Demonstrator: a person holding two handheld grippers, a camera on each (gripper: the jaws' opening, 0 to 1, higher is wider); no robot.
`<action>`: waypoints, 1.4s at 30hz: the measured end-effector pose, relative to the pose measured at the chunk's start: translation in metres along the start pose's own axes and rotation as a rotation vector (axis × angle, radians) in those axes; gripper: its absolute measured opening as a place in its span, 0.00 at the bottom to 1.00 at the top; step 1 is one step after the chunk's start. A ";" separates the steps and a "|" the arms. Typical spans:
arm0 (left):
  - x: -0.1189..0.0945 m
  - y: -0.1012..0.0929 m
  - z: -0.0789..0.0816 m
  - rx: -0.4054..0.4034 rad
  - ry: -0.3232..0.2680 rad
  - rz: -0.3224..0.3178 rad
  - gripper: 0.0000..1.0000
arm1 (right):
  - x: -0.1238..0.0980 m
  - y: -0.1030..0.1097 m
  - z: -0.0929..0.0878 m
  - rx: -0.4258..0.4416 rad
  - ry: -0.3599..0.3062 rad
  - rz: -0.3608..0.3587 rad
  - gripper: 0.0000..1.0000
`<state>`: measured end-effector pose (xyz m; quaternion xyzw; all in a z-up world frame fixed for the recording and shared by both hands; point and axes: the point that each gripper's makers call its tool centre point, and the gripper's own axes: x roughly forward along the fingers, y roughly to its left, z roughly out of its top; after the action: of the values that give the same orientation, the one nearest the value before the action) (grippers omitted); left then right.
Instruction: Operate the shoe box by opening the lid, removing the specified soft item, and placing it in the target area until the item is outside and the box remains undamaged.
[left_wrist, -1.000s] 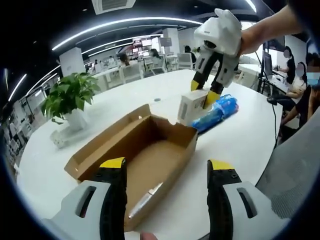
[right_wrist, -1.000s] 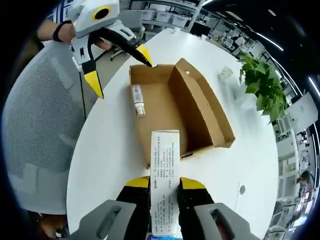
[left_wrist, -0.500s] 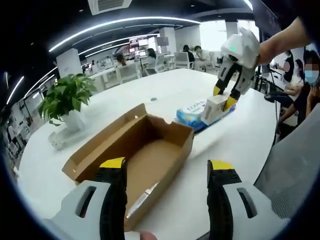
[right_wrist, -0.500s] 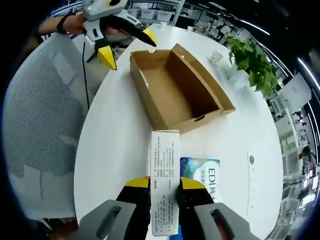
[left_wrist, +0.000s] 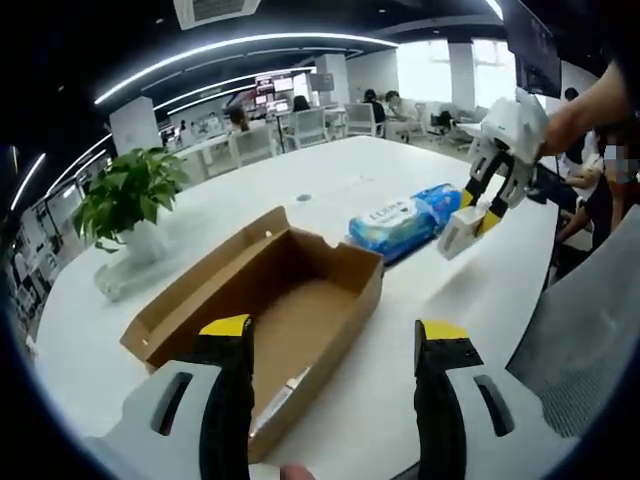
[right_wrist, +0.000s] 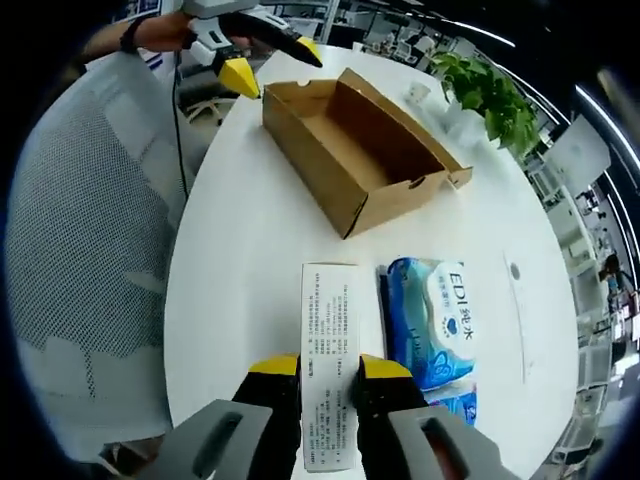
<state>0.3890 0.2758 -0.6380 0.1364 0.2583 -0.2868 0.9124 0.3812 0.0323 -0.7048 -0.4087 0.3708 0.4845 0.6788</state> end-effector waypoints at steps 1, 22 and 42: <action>0.000 0.000 0.000 0.000 0.000 -0.001 0.63 | -0.001 0.001 -0.002 0.003 0.004 -0.001 0.16; 0.001 0.004 -0.003 -0.002 0.010 0.008 0.63 | -0.020 -0.017 -0.059 0.066 0.049 -0.034 0.16; 0.003 0.019 -0.007 -0.050 0.027 0.045 0.63 | -0.025 -0.120 -0.059 0.006 0.051 -0.072 0.16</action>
<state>0.3992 0.2924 -0.6438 0.1230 0.2744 -0.2576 0.9183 0.4837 -0.0540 -0.6820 -0.4318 0.3745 0.4479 0.6875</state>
